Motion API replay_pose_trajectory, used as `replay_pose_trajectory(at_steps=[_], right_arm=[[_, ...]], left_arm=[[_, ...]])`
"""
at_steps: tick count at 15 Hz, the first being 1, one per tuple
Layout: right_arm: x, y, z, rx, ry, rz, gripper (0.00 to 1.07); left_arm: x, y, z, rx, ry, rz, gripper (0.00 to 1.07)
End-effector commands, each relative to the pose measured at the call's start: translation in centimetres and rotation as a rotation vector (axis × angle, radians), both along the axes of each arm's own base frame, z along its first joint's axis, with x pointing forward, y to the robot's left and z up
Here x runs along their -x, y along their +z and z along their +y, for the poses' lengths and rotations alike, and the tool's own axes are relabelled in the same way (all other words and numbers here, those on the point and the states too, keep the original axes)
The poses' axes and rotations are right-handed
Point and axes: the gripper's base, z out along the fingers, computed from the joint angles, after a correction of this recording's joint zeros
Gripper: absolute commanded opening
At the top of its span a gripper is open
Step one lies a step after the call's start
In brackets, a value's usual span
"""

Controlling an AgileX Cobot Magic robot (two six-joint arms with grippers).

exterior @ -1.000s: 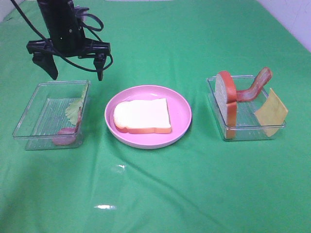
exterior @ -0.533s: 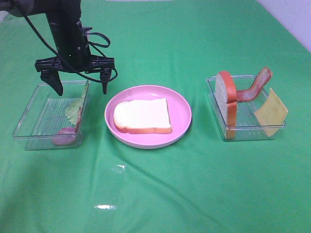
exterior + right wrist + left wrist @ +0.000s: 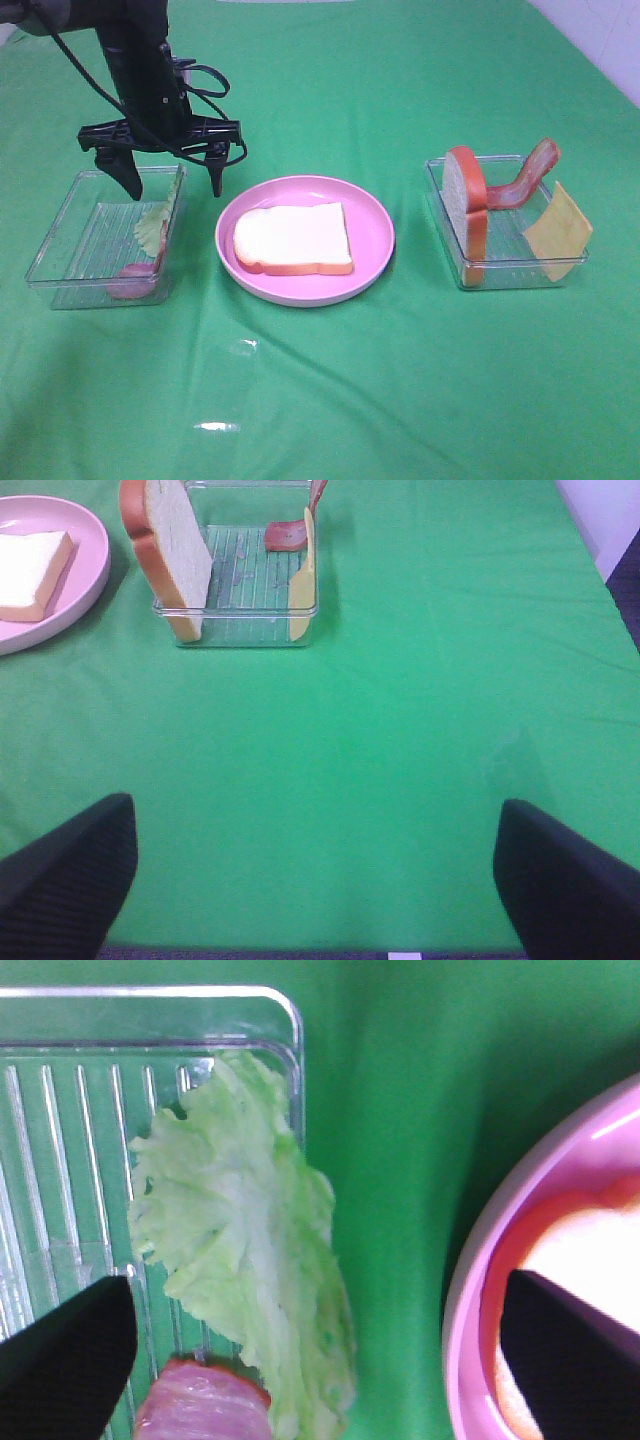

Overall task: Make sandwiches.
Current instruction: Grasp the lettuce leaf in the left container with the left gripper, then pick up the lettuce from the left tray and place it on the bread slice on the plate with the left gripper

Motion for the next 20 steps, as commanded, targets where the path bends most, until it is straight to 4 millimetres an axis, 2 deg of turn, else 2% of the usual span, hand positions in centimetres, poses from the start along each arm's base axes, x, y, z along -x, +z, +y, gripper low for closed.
replay_pose_trajectory(at_steps=[1,5,8,14,19,20], right_arm=[[0.3,-0.1,0.0,0.007,0.001,-0.027,0.94],[0.3,-0.1,0.0,0.007,0.001,-0.027,0.94],[0.3,-0.1,0.0,0.007,0.001,-0.027,0.94],[0.3,-0.1,0.0,0.007,0.001,-0.027,0.94],[0.3,-0.1,0.0,0.007,0.001,-0.027,0.94],[0.3,-0.1,0.0,0.007,0.001,-0.027,0.94]], left_arm=[[0.5,-0.3,0.3,-0.033,0.003,0.051,0.61],[0.5,-0.3,0.3,-0.032,0.044,0.058,0.18],[0.6,-0.3,0.3,-0.034,0.038,0.063,0.0],[0.7,0.3,0.3,-0.036,0.015,0.062,0.0],[1.1,4.3,0.5,-0.02,-0.038,-0.001,0.0],[1.4,5.8,0.6,-0.011,-0.046,-0.033,0.0]])
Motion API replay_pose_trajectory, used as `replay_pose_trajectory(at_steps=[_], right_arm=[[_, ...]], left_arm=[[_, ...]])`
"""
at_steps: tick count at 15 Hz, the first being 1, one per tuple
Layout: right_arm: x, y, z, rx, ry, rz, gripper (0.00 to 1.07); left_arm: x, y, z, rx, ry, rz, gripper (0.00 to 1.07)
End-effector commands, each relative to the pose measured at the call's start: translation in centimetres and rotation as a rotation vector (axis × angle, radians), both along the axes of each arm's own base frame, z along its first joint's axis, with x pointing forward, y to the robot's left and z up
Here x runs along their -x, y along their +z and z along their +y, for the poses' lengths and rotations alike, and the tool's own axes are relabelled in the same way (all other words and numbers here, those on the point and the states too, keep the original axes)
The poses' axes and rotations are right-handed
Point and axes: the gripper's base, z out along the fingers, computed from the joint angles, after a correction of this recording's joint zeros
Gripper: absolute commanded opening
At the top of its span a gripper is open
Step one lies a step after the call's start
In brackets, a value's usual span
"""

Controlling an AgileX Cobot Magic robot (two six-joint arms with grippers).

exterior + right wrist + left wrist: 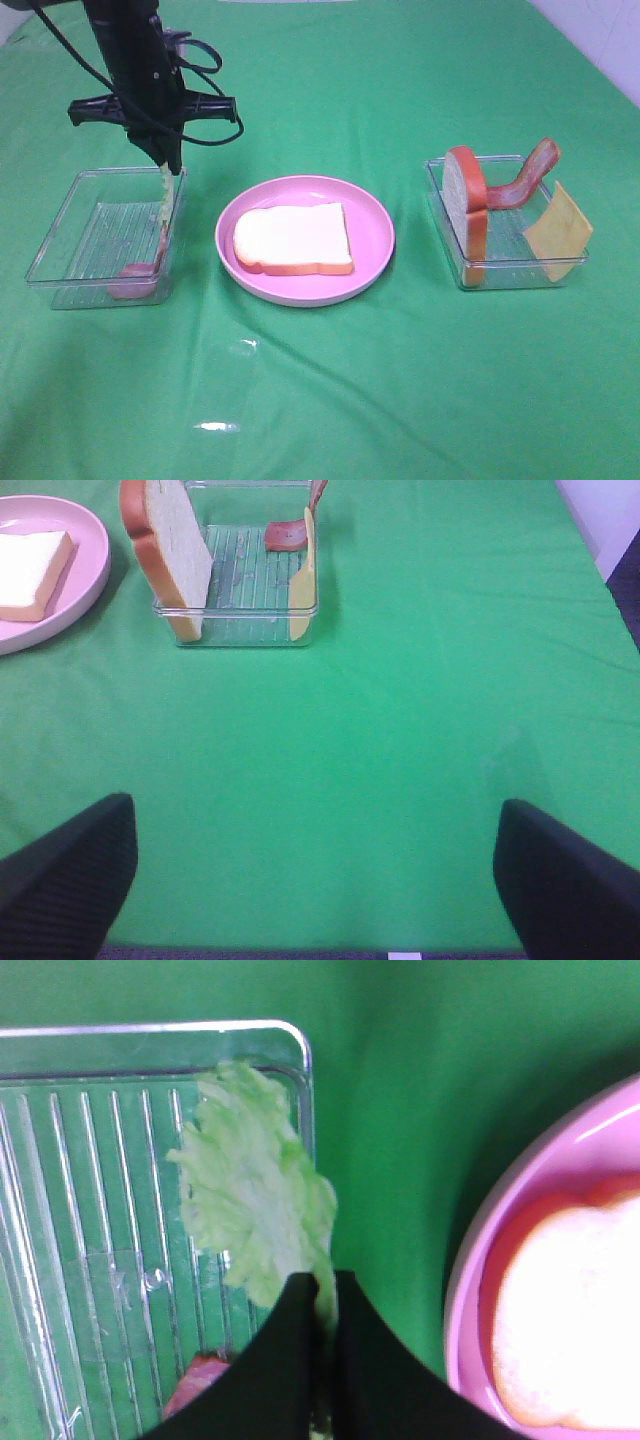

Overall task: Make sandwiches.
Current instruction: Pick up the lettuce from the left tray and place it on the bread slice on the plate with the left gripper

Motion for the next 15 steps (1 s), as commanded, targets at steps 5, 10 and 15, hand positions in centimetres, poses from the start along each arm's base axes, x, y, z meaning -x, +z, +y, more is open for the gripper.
replay_pose_trajectory(at_steps=[5,10,15], right_arm=[[0.3,-0.1,0.0,0.007,0.001,-0.027,0.94],[0.3,-0.1,0.0,0.007,0.001,-0.027,0.94],[0.3,-0.1,0.0,0.007,0.001,-0.027,0.94]], left_arm=[[3.2,10.0,0.7,0.032,-0.048,-0.143,0.0],[2.5,9.0,-0.8,0.177,-0.063,-0.152,0.0],[3.3,5.2,-8.4,0.419,-0.261,-0.091,0.0]])
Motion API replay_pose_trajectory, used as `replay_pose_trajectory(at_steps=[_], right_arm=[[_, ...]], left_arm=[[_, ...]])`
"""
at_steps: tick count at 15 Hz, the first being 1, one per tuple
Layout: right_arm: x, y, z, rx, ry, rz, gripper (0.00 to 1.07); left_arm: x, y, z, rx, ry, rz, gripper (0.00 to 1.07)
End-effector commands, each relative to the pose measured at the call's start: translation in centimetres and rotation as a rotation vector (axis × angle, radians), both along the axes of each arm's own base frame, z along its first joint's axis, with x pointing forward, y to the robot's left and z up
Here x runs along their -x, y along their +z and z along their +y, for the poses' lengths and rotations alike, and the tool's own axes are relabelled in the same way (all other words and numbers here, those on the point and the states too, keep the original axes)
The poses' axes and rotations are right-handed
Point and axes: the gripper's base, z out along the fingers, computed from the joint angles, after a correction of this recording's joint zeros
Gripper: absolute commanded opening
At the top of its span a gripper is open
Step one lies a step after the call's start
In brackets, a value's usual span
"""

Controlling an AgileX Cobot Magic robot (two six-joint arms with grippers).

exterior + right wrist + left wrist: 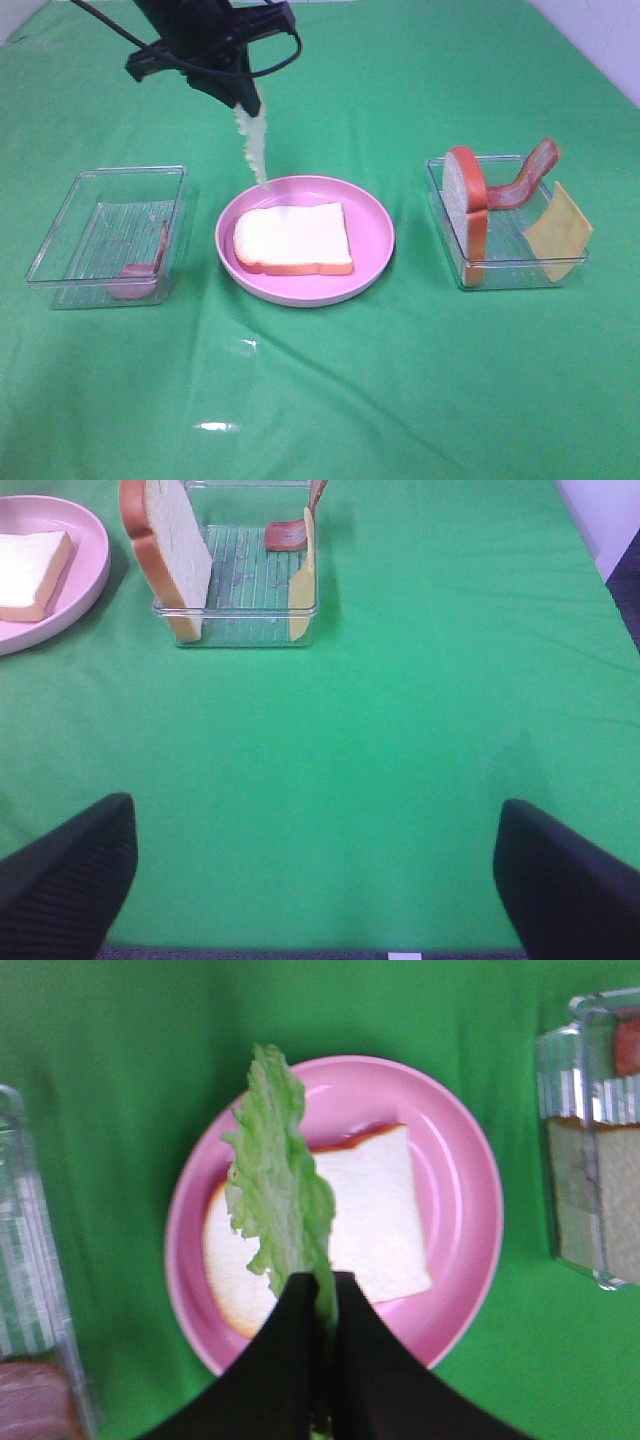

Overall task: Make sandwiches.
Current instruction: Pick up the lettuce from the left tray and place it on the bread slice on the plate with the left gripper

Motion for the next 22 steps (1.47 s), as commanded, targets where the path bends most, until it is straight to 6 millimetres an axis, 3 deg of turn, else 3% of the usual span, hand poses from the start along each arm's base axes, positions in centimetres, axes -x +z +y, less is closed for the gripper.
replay_pose_trajectory(at_steps=[1,5,7,9,16,17,18,19,20,21,22], right_arm=[[0.3,-0.1,0.0,0.007,0.001,-0.027,0.94],[0.3,-0.1,0.0,0.007,0.001,-0.027,0.94],[0.3,-0.1,0.0,0.007,0.001,-0.027,0.94],[0.3,-0.1,0.0,0.007,0.001,-0.027,0.94],[0.3,-0.1,0.0,0.007,0.001,-0.027,0.94],[0.3,-0.1,0.0,0.007,0.001,-0.027,0.94],[0.3,-0.1,0.0,0.007,0.001,-0.027,0.94],[0.3,-0.1,0.0,0.007,0.001,-0.027,0.94],[0.3,-0.1,0.0,0.007,0.001,-0.027,0.94],[0.3,-0.1,0.0,0.007,0.001,-0.027,0.94],[0.3,-0.1,0.0,0.007,0.001,-0.027,0.94]], left_arm=[[0.8,-2.0,-3.9,0.08,-0.125,-0.002,0.0],[1.3,-5.0,-6.8,0.169,-0.242,0.028,0.0],[0.8,-8.0,-6.4,0.065,-0.272,0.041,0.0],[0.5,-9.0,-5.5,-0.054,-0.277,0.032,0.0],[0.2,-9.3,-5.0,-0.115,-0.225,0.027,0.0],[0.2,-9.3,-4.9,-0.125,-0.22,0.028,0.16],[0.2,-9.3,-4.9,-0.128,-0.222,0.031,0.43],[0.2,-9.2,-4.9,-0.128,-0.223,0.033,0.57],[0.2,-9.0,-4.9,-0.124,-0.223,0.028,0.89],[0.1,-8.5,-5.0,-0.119,-0.224,0.017,1.01],[-0.1,-7.9,-5.1,-0.115,-0.226,0.005,1.01]])
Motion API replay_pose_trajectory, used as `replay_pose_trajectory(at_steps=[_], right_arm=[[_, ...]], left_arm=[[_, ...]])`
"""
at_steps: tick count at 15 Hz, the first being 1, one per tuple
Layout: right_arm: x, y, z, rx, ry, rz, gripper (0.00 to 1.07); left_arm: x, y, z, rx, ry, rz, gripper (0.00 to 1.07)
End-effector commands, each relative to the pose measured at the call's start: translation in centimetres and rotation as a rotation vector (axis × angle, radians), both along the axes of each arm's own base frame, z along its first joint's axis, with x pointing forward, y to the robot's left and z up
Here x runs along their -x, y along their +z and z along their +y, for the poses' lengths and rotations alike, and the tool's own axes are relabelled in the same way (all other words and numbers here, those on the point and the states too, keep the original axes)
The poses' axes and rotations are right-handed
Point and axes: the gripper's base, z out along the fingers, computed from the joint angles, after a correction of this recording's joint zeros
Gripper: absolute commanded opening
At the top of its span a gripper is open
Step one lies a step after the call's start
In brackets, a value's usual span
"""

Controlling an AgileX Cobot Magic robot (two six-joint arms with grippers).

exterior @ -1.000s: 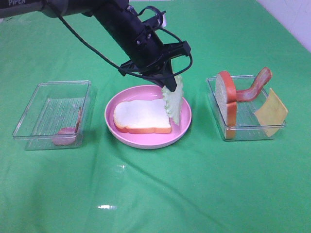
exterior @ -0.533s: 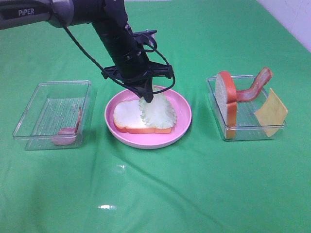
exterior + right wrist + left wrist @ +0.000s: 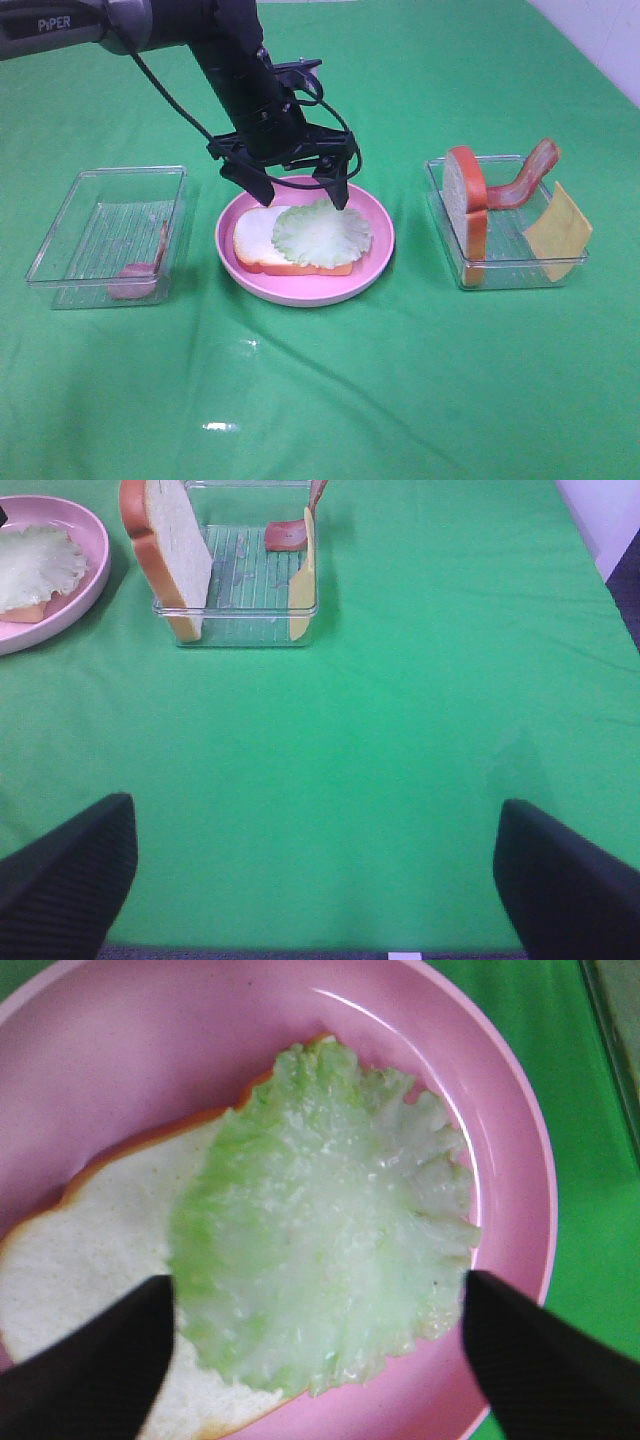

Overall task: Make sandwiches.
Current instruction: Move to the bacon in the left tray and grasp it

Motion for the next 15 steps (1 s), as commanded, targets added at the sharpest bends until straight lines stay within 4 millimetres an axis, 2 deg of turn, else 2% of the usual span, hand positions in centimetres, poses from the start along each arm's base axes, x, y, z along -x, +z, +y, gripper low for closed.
replay_pose_trajectory(at_steps=[1,4,7,10,14,15], right_arm=[[0.3,-0.1,0.0,0.007,0.001,-0.027,0.94],[0.3,-0.1,0.0,0.007,0.001,-0.027,0.94],[0.3,-0.1,0.0,0.007,0.001,-0.027,0.94],[0.3,-0.1,0.0,0.007,0.001,-0.027,0.94],[0.3,-0.1,0.0,0.007,0.001,-0.027,0.94],[0.3,-0.1,0.0,0.007,0.001,-0.027,0.94]], left_arm=[[-0.2,1.8,-0.4,0.022,-0.005,-0.031,1.01],[-0.4,4.0,-0.6,0.044,-0.006,-0.056,1.01],[-0.4,4.4,-0.5,0.029,-0.008,-0.051,1.01],[0.0,4.1,1.5,-0.182,0.041,0.0,1.01],[0.5,7.8,2.1,-0.162,0.067,-0.075,1.01],[0.6,8.1,2.2,-0.165,0.068,-0.085,1.01]])
